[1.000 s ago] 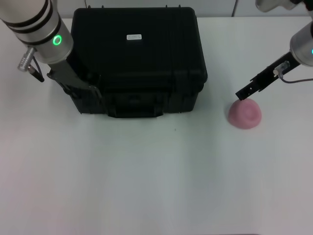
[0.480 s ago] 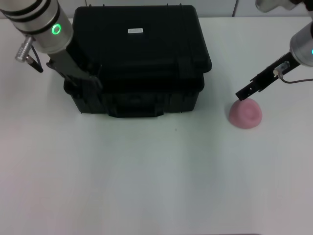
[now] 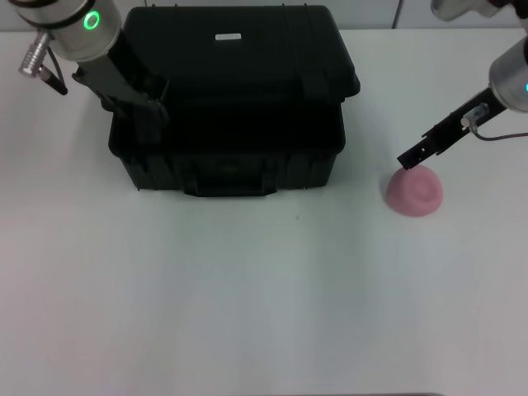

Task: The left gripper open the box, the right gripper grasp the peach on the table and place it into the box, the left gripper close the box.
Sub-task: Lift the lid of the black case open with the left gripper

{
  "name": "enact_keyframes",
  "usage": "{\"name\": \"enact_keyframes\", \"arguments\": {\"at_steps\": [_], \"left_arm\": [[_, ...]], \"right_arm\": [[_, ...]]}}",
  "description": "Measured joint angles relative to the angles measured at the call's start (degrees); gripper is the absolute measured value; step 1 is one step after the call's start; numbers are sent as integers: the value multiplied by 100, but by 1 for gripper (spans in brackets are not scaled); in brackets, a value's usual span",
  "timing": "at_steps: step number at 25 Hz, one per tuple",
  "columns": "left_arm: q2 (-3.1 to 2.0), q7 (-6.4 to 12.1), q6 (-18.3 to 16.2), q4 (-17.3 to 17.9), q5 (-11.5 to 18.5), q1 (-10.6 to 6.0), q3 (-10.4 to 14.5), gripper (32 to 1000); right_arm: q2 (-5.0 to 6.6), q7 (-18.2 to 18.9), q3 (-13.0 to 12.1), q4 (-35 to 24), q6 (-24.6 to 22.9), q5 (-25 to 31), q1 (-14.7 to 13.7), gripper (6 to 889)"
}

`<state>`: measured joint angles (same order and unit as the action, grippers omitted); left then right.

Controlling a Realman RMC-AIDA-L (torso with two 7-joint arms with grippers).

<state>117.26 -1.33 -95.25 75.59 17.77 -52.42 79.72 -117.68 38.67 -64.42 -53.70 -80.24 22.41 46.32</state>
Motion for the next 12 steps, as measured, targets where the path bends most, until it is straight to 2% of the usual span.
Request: {"name": "enact_keyframes", "arguments": {"at_steps": [12], "left_arm": [[-13, -1, -4, 39, -39, -138, -1, 489]], "right_arm": [[0, 0, 0, 0, 0, 0, -9, 741]]}}
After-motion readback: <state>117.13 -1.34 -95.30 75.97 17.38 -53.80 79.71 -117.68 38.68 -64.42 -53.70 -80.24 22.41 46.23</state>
